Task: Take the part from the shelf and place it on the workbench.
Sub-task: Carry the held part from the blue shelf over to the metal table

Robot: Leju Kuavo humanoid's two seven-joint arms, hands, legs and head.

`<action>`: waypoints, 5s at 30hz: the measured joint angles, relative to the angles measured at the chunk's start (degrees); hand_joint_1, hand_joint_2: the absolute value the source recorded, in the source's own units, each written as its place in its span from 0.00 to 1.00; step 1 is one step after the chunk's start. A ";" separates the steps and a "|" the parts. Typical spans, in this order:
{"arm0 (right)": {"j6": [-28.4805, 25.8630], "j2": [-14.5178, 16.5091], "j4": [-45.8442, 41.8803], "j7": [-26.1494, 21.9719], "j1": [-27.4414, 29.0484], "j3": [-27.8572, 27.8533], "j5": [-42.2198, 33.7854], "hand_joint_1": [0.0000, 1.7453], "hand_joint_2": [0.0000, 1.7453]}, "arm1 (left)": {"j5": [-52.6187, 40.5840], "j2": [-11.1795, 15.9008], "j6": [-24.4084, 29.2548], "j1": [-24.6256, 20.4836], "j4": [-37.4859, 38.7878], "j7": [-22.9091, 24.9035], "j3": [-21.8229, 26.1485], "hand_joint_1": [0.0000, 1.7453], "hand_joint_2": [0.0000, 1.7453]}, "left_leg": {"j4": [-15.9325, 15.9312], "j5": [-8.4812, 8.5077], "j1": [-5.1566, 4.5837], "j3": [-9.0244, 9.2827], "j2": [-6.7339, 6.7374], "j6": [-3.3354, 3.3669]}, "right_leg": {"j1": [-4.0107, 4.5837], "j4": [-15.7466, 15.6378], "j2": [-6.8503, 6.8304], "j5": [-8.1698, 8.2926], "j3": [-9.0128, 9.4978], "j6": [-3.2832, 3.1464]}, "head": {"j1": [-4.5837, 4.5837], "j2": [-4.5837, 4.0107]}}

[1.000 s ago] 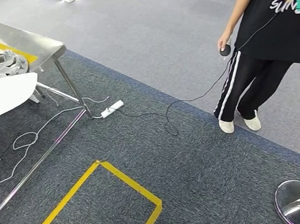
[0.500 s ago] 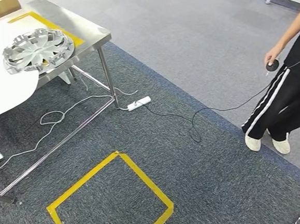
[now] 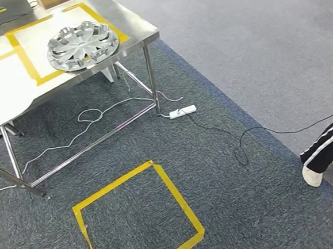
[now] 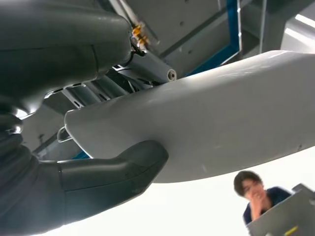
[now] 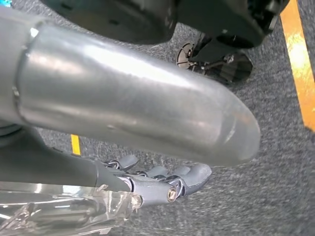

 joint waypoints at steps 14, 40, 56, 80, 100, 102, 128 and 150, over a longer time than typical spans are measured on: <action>0.21 -0.07 0.00 -0.02 -0.01 0.00 -0.28 0.00 0.00 | 0.05 -0.12 -0.08 0.16 0.26 0.09 0.03 1.00 1.00 | -14.26 5.37 0.10 7.33 -1.70 2.88 | 0.25 17.33 3.06 -8.90 -7.10 2.78 | 0.48 0.00; 1.32 -0.03 0.00 -0.84 -0.28 -0.39 -2.59 0.00 0.00 | 1.16 0.03 0.20 0.87 0.21 -0.29 0.02 1.00 1.00 | -14.49 5.16 -0.12 7.69 2.97 2.22 | 0.31 2.85 -0.83 -3.35 -0.27 2.72 | 0.15 0.00; 3.75 -0.25 0.00 -1.99 -0.34 -1.03 -1.74 0.00 0.00 | 13.27 2.72 4.20 1.60 -7.86 -18.09 -3.68 1.00 1.00 | -14.54 5.82 -0.37 7.51 0.04 3.74 | -0.06 0.56 3.59 -0.30 -0.15 2.38 | 0.08 0.00; 4.20 -0.09 0.02 -0.98 -0.98 -0.98 -0.38 0.00 0.00 | 15.16 -11.71 4.83 -19.18 -8.55 -21.10 -28.42 1.00 1.00 | -15.20 6.84 -0.65 6.91 0.06 1.46 | -0.35 0.53 3.50 0.62 -0.98 2.15 | 0.12 0.00; 4.70 0.32 0.02 -1.15 -0.80 -0.96 -0.62 0.00 0.00 | 18.76 -23.62 -2.94 -28.12 -3.18 -16.55 -36.97 1.00 1.00 | -15.67 5.22 -0.89 7.61 -0.04 4.33 | -1.05 3.09 3.52 0.29 -1.99 4.53 | 0.38 0.00; 4.66 0.32 0.02 -0.86 -0.76 -0.96 -0.57 0.00 0.00 | 19.16 -23.61 -2.90 -28.02 -2.88 -16.40 -36.98 1.00 1.00 | -15.67 4.93 -0.65 8.38 -0.04 4.63 | -1.12 9.36 3.55 -2.52 -5.40 4.71 | 0.71 0.00; 4.03 0.77 0.43 -1.46 -0.02 -0.02 0.57 0.00 0.00 | 20.69 -18.49 -0.46 -20.48 -2.19 -15.26 -31.53 1.00 1.00 | -15.30 8.23 -1.31 3.05 0.12 3.02 | -0.35 0.15 3.95 -4.38 4.06 2.45 | 1.09 0.00; 3.53 0.78 0.48 -1.27 0.13 0.04 0.73 0.00 0.00 | 20.90 -18.54 0.01 -18.61 -1.82 -15.63 -28.59 1.00 1.00 | 1.12 -4.45 -1.07 2.13 -0.17 1.07 | -1.03 -0.29 3.82 -0.22 -0.17 0.99 | 1.21 -0.02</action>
